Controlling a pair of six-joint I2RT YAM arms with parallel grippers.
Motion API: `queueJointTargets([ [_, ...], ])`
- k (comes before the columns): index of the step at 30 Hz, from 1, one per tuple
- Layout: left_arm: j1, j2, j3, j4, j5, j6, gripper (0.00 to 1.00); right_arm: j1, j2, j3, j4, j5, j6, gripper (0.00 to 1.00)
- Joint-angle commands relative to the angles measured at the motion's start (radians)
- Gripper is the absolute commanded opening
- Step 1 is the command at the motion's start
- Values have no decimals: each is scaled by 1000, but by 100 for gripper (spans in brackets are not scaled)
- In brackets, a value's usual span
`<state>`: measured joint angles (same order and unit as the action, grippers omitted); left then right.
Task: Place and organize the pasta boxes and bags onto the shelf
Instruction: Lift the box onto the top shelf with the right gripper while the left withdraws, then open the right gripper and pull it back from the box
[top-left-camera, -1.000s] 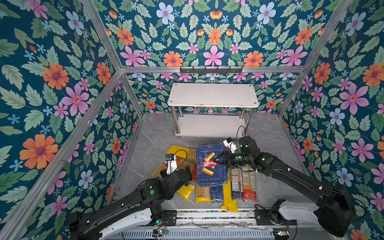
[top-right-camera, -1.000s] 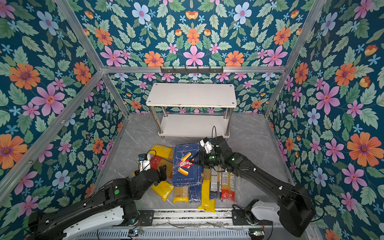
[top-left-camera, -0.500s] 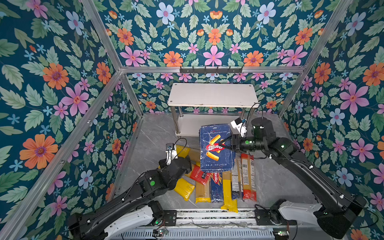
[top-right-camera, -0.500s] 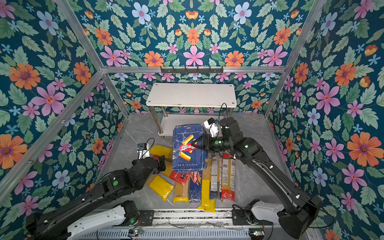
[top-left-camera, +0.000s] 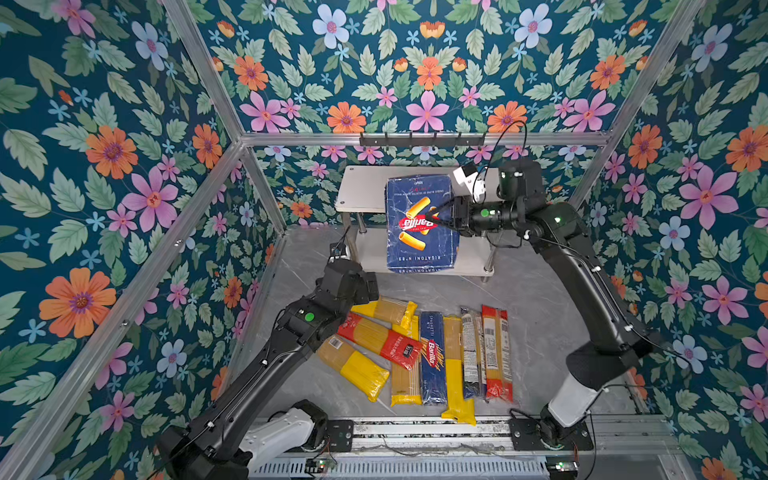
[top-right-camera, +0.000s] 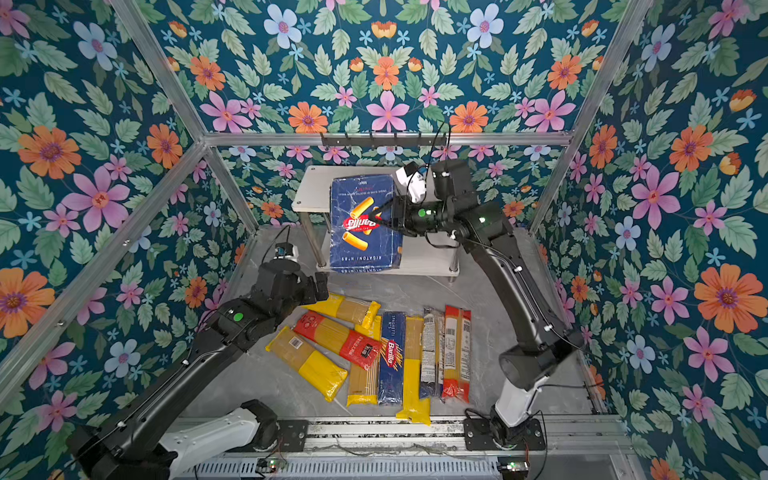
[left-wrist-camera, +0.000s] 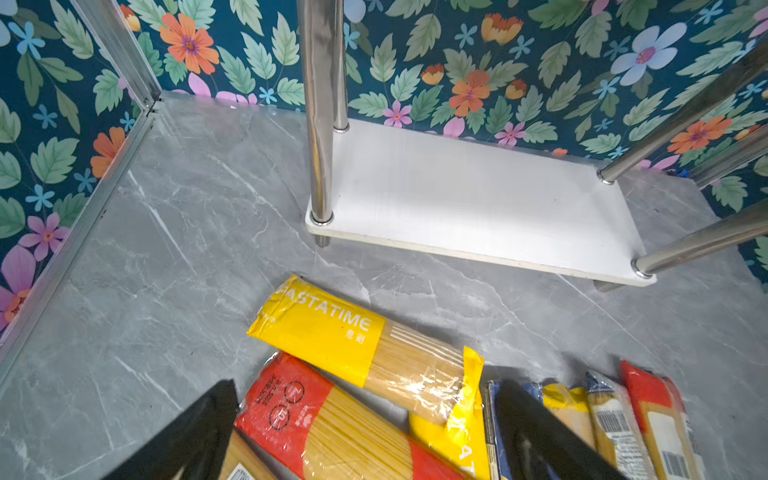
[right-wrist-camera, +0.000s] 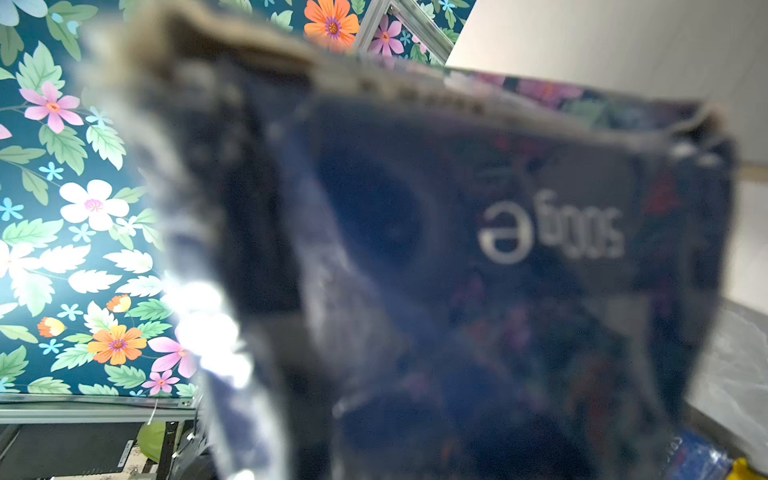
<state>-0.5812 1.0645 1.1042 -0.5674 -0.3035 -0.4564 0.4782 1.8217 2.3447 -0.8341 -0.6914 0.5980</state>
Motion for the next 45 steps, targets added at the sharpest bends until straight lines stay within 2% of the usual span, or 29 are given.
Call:
queueJointTargets([
  [1,37,18,24,70,69,48,100,-23,164,296,-55,-67,-16,40],
  [3,57,31,33,88,93,51,100,-52,301,518,-67,-107,32,40],
  [5,70,39,40,102,108,54,100,-84,364,576,17,-147,96,39],
  [8,84,50,46,118,124,60,100,-121,343,451,199,-151,156,39],
  [10,88,55,49,122,128,63,100,-140,334,414,246,-144,158,40],
  [14,90,67,52,137,148,67,100,-198,373,512,180,-138,154,40],
  [19,93,86,43,166,166,64,99,-277,333,439,186,-145,159,43],
  [22,93,99,41,182,180,57,99,-320,359,461,169,-171,180,43],
  [27,93,113,42,192,189,49,98,-329,398,466,155,-185,180,43],
  [31,93,120,46,192,189,45,98,-329,425,468,159,-186,180,47],
  [37,94,125,60,186,172,45,99,-342,460,467,170,-181,184,63],
  [40,94,139,59,201,194,38,99,-352,484,467,185,-186,201,82],
  [42,95,151,55,210,207,35,98,-354,496,470,180,-190,196,89],
  [45,94,168,53,218,215,34,98,-354,495,469,149,-170,165,93],
])
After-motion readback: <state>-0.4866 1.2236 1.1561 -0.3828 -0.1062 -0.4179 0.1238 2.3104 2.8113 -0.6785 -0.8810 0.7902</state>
